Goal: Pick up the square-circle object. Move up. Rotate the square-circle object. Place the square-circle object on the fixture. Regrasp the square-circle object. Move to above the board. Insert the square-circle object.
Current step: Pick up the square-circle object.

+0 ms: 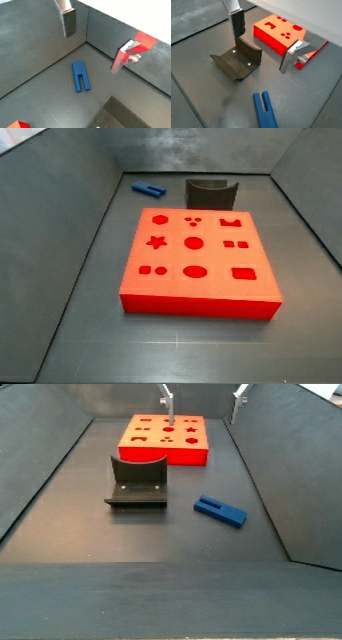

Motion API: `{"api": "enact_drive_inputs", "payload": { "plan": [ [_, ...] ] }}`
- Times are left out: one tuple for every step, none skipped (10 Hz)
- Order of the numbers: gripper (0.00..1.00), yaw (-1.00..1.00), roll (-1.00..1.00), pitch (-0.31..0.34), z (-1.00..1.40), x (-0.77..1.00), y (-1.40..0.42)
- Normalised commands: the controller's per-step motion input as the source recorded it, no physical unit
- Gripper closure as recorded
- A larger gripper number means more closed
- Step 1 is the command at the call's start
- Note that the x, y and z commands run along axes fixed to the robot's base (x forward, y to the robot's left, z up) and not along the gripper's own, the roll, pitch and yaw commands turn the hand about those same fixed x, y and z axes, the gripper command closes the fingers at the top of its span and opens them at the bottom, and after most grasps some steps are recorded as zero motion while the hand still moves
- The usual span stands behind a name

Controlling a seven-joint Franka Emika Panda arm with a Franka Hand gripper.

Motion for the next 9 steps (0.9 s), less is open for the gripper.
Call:
{"api": "enact_drive_inputs", "payload": {
  "plan": [
    [0.00,0.64,-0.03,0.000,-0.60,-0.10,0.30],
    [0.00,0.82,0.06,-0.103,-1.00,-0.32,0.08],
    [0.00,0.83,0.07,-0.116,-1.00,-0.32,0.07],
    [0.00,0.81,0.07,-0.116,-1.00,-0.34,0.07],
    [0.00,0.93,0.05,-0.104,-1.00,-0.24,0.00],
    [0.00,1.00,0.00,0.099,-0.77,0.00,-0.04],
    [0.00,0.81,0.00,0.094,-0.64,-0.08,-0.17],
    [0.00,0.47,-0.10,0.000,-0.85,-0.03,0.00],
    [0.00,0.06,-0.08,0.116,-0.84,0.33,-0.02]
  ]
}}
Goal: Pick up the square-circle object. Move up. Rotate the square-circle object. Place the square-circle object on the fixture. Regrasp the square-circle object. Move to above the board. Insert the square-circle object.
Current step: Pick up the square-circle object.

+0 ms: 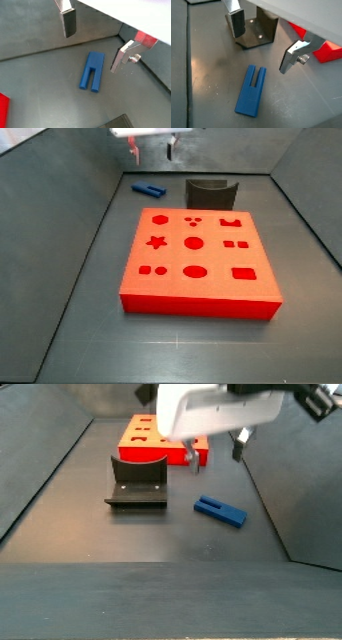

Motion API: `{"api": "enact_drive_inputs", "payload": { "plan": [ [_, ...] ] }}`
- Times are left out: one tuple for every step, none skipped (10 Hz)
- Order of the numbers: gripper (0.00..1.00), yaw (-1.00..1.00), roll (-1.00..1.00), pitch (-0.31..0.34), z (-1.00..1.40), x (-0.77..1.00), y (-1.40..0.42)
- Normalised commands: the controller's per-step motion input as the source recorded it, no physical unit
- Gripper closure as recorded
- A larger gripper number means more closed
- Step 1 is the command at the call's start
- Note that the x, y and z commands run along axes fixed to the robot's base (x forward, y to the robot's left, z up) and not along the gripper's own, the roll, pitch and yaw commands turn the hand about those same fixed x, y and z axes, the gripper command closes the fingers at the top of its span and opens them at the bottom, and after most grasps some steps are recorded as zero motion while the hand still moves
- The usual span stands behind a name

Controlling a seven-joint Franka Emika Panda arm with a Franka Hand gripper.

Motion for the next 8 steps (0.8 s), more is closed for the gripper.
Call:
{"api": "enact_drive_inputs", "payload": {
  "plan": [
    [0.00,0.00,-0.11,0.123,-0.74,0.39,-0.04],
    [0.00,0.00,-0.17,0.066,-0.68,0.13,0.00],
    [0.00,0.18,-0.17,0.000,-0.62,0.00,0.00],
    [0.00,0.45,-0.11,-0.106,-0.60,-0.26,0.01],
    [0.00,0.55,-0.12,-0.183,-0.57,-0.41,0.03],
    [0.00,0.58,-0.12,-0.234,-0.51,-0.33,0.00],
    [0.00,0.52,-0.06,-0.234,-0.35,-0.33,0.00],
    [0.00,0.31,0.00,-0.057,-0.25,-0.06,0.00]
  ]
}}
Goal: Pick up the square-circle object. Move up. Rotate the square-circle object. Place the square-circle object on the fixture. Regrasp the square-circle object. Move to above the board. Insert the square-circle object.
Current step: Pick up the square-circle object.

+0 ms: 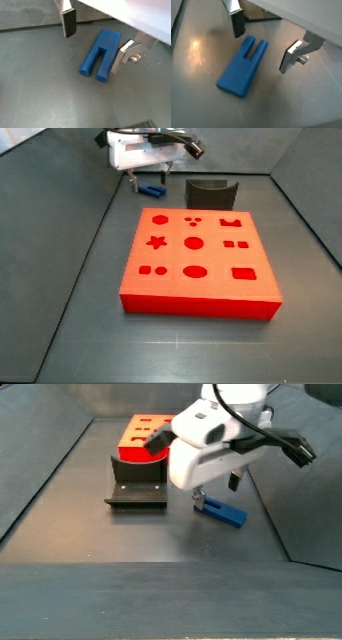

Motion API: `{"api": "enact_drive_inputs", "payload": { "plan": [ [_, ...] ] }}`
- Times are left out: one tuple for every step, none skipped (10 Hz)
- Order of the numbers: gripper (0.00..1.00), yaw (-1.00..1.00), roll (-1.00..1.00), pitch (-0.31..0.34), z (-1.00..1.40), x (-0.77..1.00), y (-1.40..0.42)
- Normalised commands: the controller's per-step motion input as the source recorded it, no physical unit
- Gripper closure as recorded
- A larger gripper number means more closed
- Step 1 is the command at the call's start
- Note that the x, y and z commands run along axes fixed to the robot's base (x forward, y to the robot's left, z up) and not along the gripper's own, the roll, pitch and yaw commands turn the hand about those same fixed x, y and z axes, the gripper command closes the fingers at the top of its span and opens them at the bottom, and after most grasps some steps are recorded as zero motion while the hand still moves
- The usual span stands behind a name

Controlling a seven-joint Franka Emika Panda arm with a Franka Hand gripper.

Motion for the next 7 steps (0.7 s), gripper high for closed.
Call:
{"api": "enact_drive_inputs", "payload": {
  "plan": [
    [0.00,0.17,0.00,0.000,-0.24,0.00,0.00],
    [0.00,0.08,0.01,0.041,-0.32,0.07,-0.03],
    [0.00,0.00,0.00,0.077,-0.34,0.11,-0.01],
    [0.00,0.00,0.00,0.057,-0.25,0.10,0.00],
    [0.00,0.00,0.00,0.027,-0.15,0.07,0.00],
    [0.00,0.00,0.00,-0.007,0.00,-0.02,0.00],
    [0.00,0.00,0.01,0.001,0.00,0.00,0.00]
  ]
}}
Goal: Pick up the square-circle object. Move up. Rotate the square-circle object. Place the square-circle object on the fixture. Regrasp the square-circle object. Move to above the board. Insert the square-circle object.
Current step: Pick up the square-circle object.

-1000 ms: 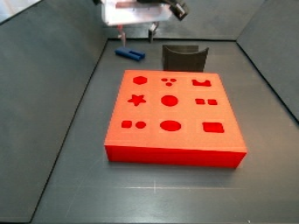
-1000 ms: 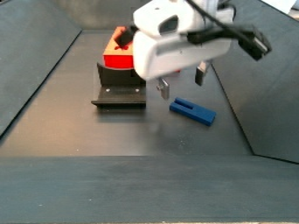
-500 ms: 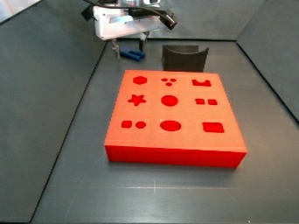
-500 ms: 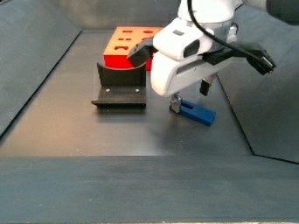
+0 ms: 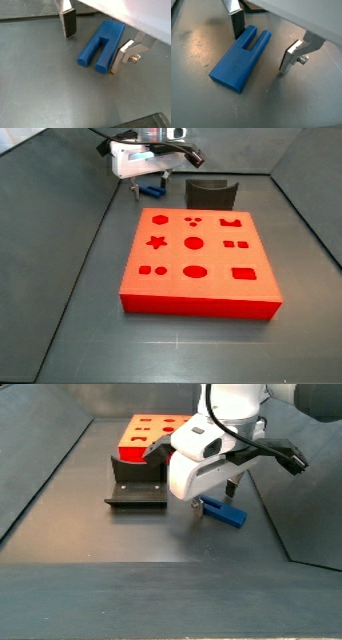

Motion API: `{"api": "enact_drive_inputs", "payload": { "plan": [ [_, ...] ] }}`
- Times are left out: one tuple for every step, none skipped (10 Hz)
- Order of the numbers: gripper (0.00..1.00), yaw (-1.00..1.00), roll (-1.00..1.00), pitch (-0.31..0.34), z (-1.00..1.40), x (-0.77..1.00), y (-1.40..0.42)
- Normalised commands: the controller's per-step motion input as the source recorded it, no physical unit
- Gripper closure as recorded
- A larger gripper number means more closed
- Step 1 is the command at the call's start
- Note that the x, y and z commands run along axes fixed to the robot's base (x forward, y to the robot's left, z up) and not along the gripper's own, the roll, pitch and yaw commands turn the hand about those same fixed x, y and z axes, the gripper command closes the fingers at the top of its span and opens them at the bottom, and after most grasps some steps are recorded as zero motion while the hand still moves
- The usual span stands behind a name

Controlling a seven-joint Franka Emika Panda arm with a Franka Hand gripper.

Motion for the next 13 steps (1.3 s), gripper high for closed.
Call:
{"api": "enact_drive_inputs", "payload": {
  "plan": [
    [0.00,0.00,0.00,0.000,0.00,0.00,0.00],
    [0.00,0.00,0.00,-0.043,-0.04,0.00,0.00],
    [0.00,0.02,0.00,-0.303,-0.29,0.00,0.00],
    [0.00,0.04,-0.01,-0.500,0.00,-0.07,-0.01],
    [0.00,0.00,0.06,-0.100,0.00,0.00,-0.02],
    [0.00,0.00,0.00,-0.027,0.00,0.00,0.00],
    [0.00,0.00,0.00,0.000,0.00,0.00,0.00],
    [1.00,0.00,0.00,0.000,0.00,0.00,0.00],
    [1.00,0.00,0.00,0.000,0.00,0.00,0.00],
    [1.00,0.00,0.00,0.000,0.00,0.00,0.00],
    [1.00,0.00,0.00,0.000,0.00,0.00,0.00],
    [1.00,0.00,0.00,0.000,0.00,0.00,0.00],
    [1.00,0.00,0.00,0.000,0.00,0.00,0.00]
  ]
}}
